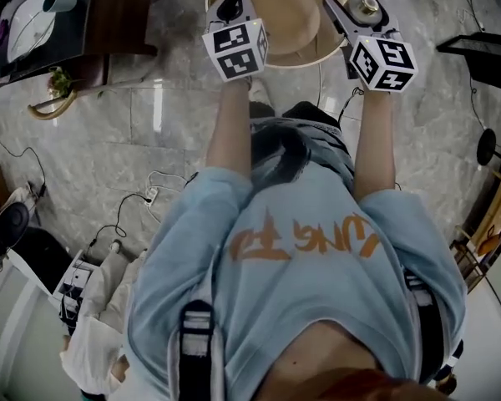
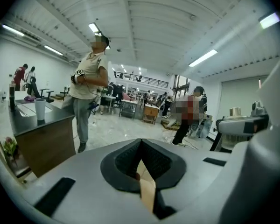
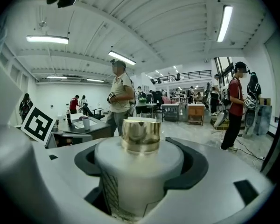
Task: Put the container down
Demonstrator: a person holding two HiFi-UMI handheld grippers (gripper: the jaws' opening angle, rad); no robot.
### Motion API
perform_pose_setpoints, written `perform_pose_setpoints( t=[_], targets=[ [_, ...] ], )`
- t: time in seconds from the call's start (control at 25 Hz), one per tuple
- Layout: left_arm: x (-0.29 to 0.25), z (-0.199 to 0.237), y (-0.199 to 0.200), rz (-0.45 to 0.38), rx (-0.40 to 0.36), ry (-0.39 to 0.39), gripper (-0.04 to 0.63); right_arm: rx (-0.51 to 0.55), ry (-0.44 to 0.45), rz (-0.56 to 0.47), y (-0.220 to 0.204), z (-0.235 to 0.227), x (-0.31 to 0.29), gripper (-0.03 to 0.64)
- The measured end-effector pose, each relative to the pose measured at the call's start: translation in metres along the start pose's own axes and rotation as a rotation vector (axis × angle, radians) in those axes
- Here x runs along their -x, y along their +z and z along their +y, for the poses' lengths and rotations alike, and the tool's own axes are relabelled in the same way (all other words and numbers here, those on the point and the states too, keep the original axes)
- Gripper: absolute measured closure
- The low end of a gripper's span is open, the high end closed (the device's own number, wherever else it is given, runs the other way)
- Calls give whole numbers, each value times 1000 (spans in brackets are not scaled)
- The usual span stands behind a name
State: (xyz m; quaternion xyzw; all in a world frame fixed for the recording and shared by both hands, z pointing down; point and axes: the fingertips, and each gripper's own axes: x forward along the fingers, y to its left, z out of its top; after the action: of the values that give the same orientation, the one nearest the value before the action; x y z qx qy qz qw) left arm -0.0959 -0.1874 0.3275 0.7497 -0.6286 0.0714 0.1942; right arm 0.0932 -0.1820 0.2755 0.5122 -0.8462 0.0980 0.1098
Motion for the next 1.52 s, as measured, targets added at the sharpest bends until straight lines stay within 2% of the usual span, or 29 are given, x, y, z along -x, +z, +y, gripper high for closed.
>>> perform_pose_setpoints(
  t=[0.2, 0.36, 0.64, 1.16, 1.52],
  targets=[
    [-32, -22, -18, 53, 2, -7, 571, -48, -34, 76, -29, -41, -11, 249],
    [-38, -29, -55, 114, 2, 6, 571, -76, -27, 155, -71, -51, -23, 249],
    [-41, -20, -144, 266, 37, 43, 571, -108, 35, 310, -166, -30, -36, 249],
    [-69, -11, -272, 399, 11, -9, 571, -138, 115, 466, -315, -1, -66, 249],
    [-83, -1, -347, 480, -1, -37, 571, -103, 165, 540, -408, 18, -84, 249]
  ],
)
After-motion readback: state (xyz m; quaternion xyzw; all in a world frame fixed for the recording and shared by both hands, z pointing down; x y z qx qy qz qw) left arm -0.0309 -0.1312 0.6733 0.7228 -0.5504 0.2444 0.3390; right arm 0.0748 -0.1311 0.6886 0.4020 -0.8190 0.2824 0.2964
